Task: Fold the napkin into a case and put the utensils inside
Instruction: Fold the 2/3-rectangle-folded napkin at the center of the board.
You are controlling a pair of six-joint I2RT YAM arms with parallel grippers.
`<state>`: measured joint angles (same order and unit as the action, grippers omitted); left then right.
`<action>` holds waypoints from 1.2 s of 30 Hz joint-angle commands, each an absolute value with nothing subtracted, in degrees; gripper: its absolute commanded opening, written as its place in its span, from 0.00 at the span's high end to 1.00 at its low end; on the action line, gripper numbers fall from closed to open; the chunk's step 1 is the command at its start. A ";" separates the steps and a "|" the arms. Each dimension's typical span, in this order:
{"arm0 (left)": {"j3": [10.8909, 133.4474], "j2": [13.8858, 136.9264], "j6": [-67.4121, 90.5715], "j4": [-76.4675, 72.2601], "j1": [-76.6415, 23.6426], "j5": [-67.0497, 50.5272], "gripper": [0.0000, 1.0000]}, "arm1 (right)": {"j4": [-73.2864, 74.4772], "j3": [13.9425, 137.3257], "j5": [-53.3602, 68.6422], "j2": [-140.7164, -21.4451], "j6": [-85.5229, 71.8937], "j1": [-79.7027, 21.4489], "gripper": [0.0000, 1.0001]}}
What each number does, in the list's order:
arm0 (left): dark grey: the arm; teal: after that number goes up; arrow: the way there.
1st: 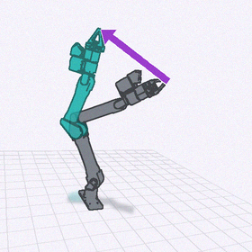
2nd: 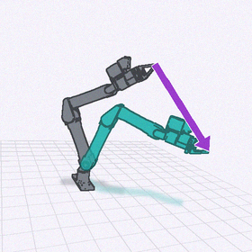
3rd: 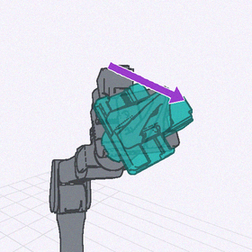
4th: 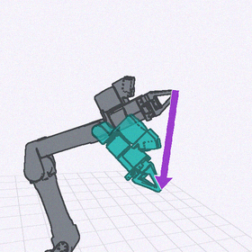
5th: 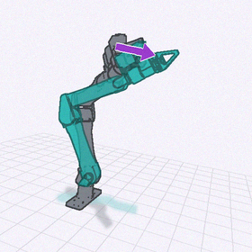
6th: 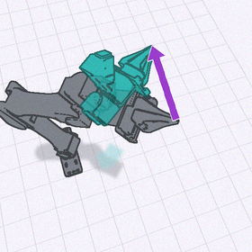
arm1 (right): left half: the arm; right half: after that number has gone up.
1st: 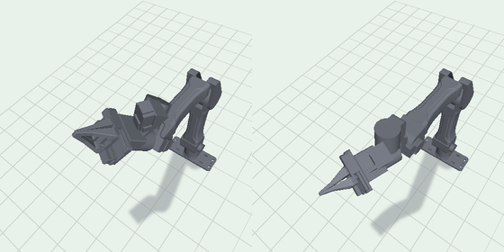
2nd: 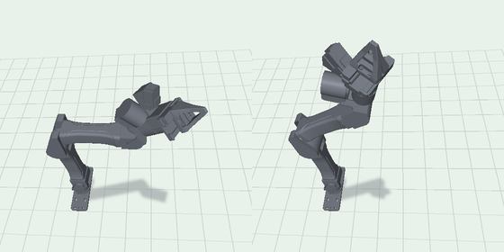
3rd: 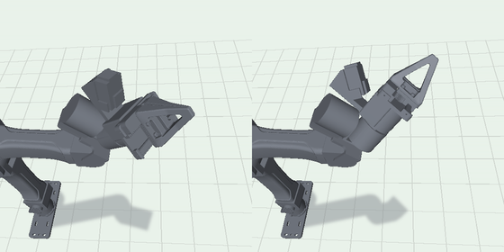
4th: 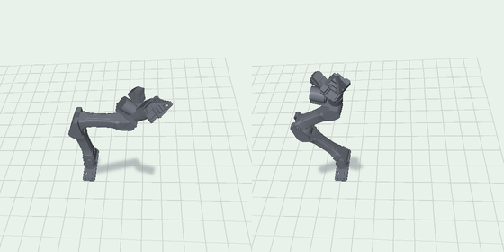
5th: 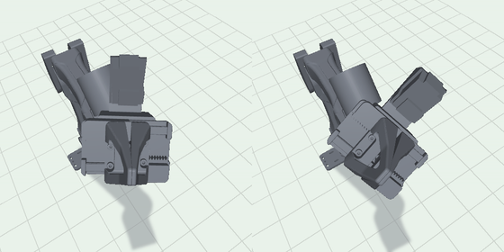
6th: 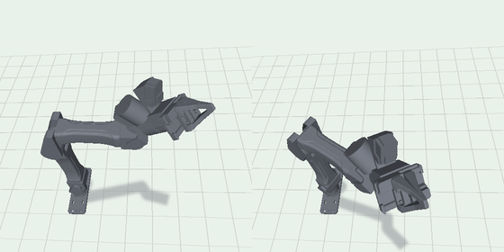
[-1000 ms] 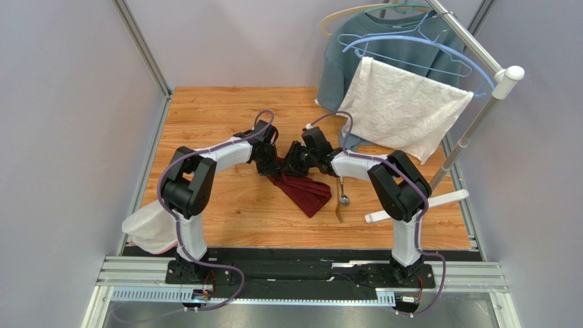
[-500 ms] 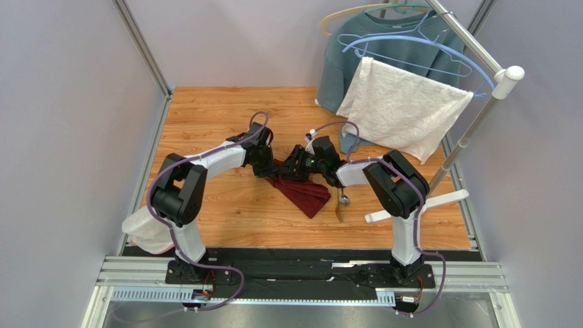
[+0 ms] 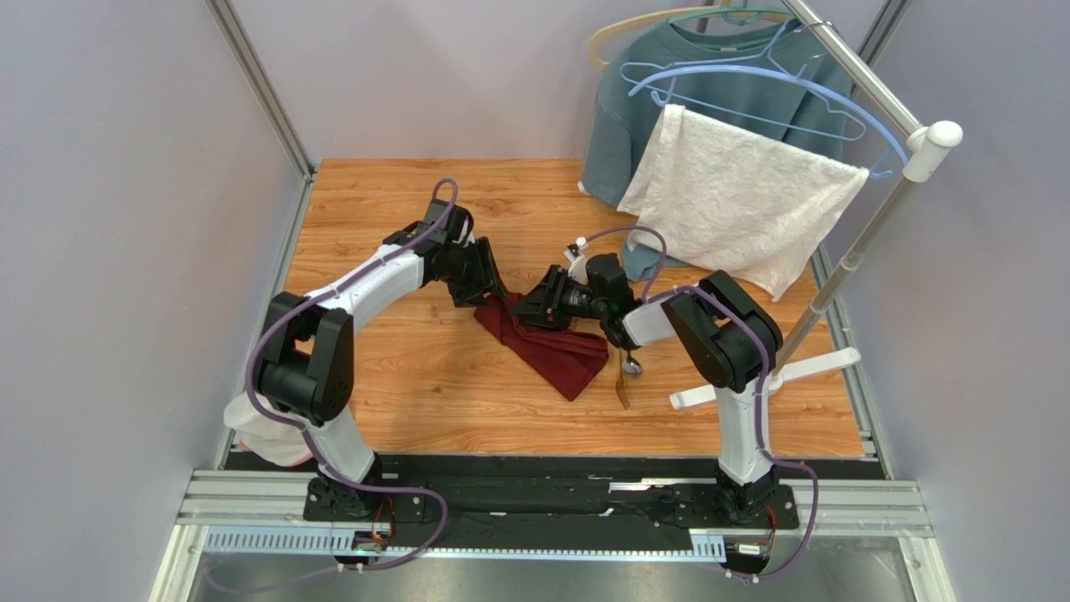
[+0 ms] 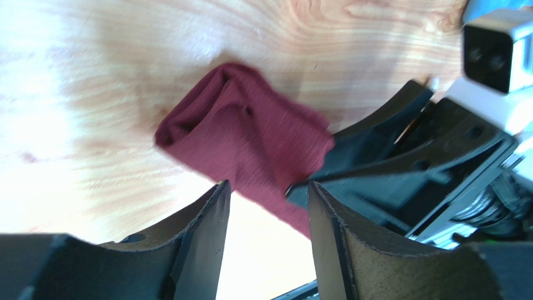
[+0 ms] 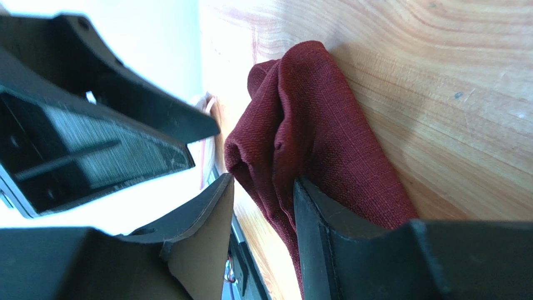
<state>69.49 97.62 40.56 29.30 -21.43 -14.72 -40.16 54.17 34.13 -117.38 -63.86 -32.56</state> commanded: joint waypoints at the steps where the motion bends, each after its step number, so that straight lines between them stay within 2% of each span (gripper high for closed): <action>1: 75.05 100.63 41.75 30.50 -21.18 -19.51 0.42 | -44.39 55.63 36.12 -118.47 -63.28 -32.87 0.57; 4: 76.55 101.51 42.54 30.32 -21.18 -19.78 0.43 | -44.30 56.07 36.91 -119.26 -63.11 -33.13 0.59; 5: 76.81 101.86 42.63 30.67 -21.18 -19.51 0.43 | -44.12 56.25 37.18 -119.44 -62.93 -33.31 0.64; 7: 78.13 102.74 42.63 31.90 -21.18 -19.51 0.38 | -42.81 57.30 37.62 -119.79 -61.09 -33.57 0.68; 9: 79.27 104.41 42.89 32.87 -21.27 -21.09 0.25 | -40.78 57.92 37.44 -119.97 -60.03 -34.01 0.71; 11: 79.63 105.73 42.89 33.66 -21.53 -21.01 0.24 | -40.34 58.27 37.35 -120.06 -59.50 -34.36 0.73; 16: 81.56 108.45 42.36 37.87 -22.24 -18.72 0.23 | -38.67 58.62 37.09 -119.45 -57.57 -34.45 0.69; 20: 84.11 110.39 43.41 43.67 -22.32 -14.60 0.24 | -37.44 58.19 36.48 -118.48 -55.99 -34.63 0.63; 25: 87.62 113.19 43.25 45.78 -22.76 -16.52 0.27 | -34.73 58.53 36.04 -117.86 -53.44 -34.63 0.62; 36: 86.48 114.08 38.85 41.39 -23.20 -17.76 0.43 | -31.29 60.20 36.03 -115.93 -50.19 -35.07 0.59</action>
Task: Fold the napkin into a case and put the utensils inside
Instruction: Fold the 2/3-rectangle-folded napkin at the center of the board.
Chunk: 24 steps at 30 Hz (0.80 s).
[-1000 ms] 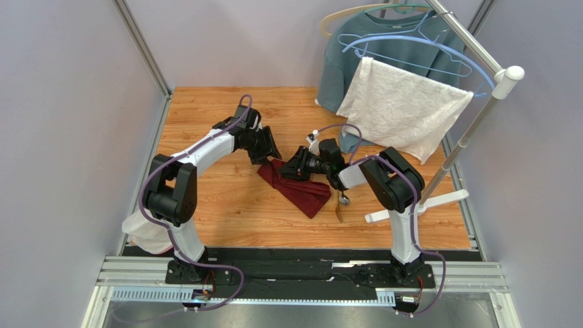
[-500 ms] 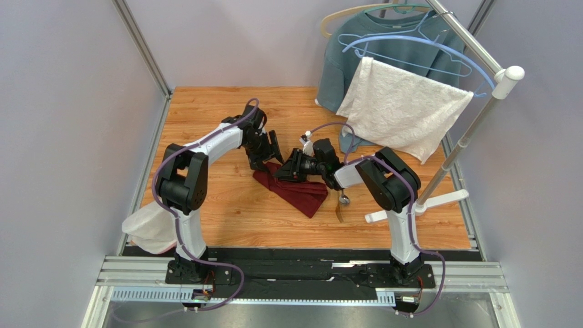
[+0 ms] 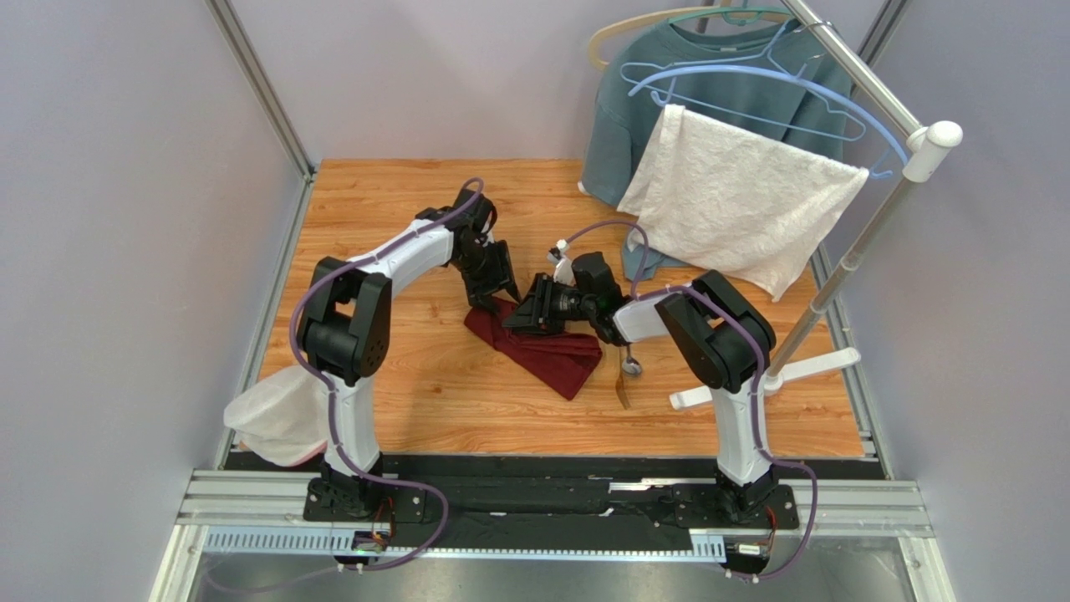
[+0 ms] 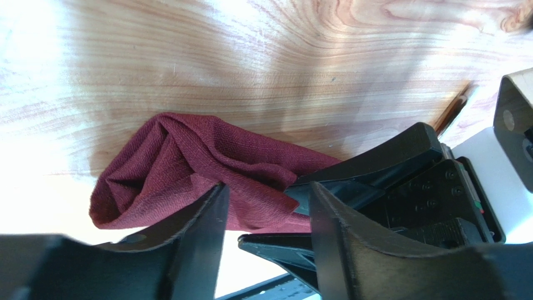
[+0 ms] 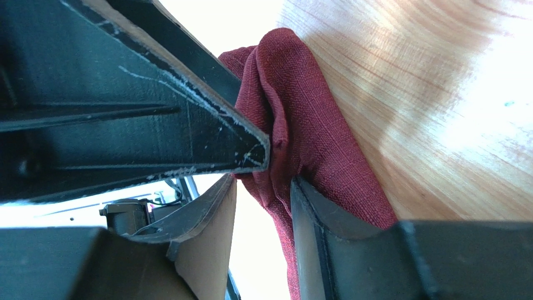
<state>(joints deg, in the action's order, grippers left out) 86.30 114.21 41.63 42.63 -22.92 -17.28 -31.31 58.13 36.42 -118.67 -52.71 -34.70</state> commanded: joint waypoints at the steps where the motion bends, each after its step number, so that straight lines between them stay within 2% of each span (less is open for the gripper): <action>1: 86.75 114.17 37.80 41.74 -23.20 -17.49 0.48 | -31.38 60.21 36.04 -115.84 -50.10 -35.07 0.58; 3: 87.27 114.34 36.74 42.01 -23.20 -17.32 0.53 | -31.38 60.21 36.30 -115.93 -50.10 -34.98 0.58; 4: 87.36 114.61 35.69 42.19 -23.20 -17.40 0.65 | -31.38 60.21 36.39 -115.75 -50.01 -34.98 0.58; 6: 88.15 115.48 34.98 43.15 -23.12 -17.14 0.80 | -30.94 60.12 36.39 -115.23 -49.75 -34.98 0.57; 7: 88.59 115.75 34.20 44.37 -23.12 -16.53 0.87 | -30.15 60.03 36.30 -114.96 -49.49 -34.98 0.57; 9: 88.68 115.75 33.66 44.47 -23.12 -16.43 0.92 | -29.18 59.94 36.39 -114.17 -49.04 -34.98 0.56; 10: 88.59 115.49 33.40 44.65 -23.03 -16.09 0.99 | -28.22 59.94 36.65 -114.00 -49.04 -34.89 0.56; 24: 84.37 110.65 32.08 42.28 -22.15 -16.08 1.00 | -14.35 54.32 42.02 -103.54 -46.77 -25.32 0.53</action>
